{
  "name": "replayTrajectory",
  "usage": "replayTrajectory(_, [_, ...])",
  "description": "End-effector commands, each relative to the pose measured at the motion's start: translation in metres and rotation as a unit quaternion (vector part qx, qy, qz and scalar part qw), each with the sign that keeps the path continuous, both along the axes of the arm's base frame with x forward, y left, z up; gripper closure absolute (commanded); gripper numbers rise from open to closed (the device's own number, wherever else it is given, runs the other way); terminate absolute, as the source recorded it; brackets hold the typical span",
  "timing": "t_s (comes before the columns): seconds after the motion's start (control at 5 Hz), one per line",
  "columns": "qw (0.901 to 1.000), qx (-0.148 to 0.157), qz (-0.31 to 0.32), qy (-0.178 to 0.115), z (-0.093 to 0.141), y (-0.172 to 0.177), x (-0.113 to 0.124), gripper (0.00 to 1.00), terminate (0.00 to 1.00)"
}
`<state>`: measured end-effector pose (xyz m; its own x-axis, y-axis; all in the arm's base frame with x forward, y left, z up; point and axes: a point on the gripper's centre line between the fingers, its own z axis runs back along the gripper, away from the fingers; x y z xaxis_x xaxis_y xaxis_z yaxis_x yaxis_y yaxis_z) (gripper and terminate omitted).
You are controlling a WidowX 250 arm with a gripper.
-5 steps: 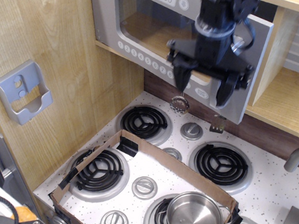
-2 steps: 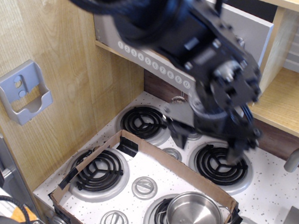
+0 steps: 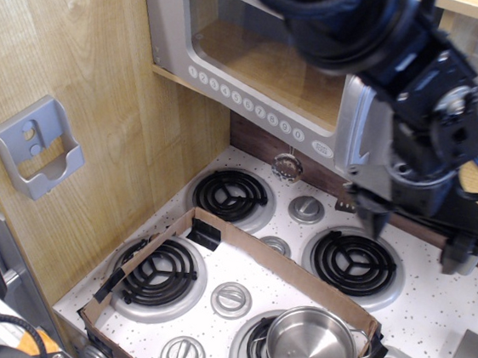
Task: Open microwave
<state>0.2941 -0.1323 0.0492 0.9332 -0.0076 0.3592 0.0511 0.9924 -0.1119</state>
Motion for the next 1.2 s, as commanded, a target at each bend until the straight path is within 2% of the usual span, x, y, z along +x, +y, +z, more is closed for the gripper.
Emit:
replayTrajectory(0.0, [0.9851,0.02,-0.171,-0.01,0.023,-0.054,0.027,0.0,0.0])
replayTrajectory(0.2, [0.9662,0.065,-0.249,-0.021,0.027,-0.063,0.038,0.0,0.0])
replayTrajectory(0.4, [0.952,0.088,-0.291,-0.035,0.027,-0.058,0.048,0.0,0.0])
replayTrajectory(0.6, [0.9361,0.097,-0.333,-0.062,0.021,-0.041,0.063,0.0,0.0])
replayTrajectory(0.8, [0.926,0.118,-0.35,-0.08,0.018,-0.018,0.068,0.0,0.0])
replayTrajectory(1.0, [0.9288,0.139,-0.334,-0.08,0.018,0.002,0.068,0.0,0.0])
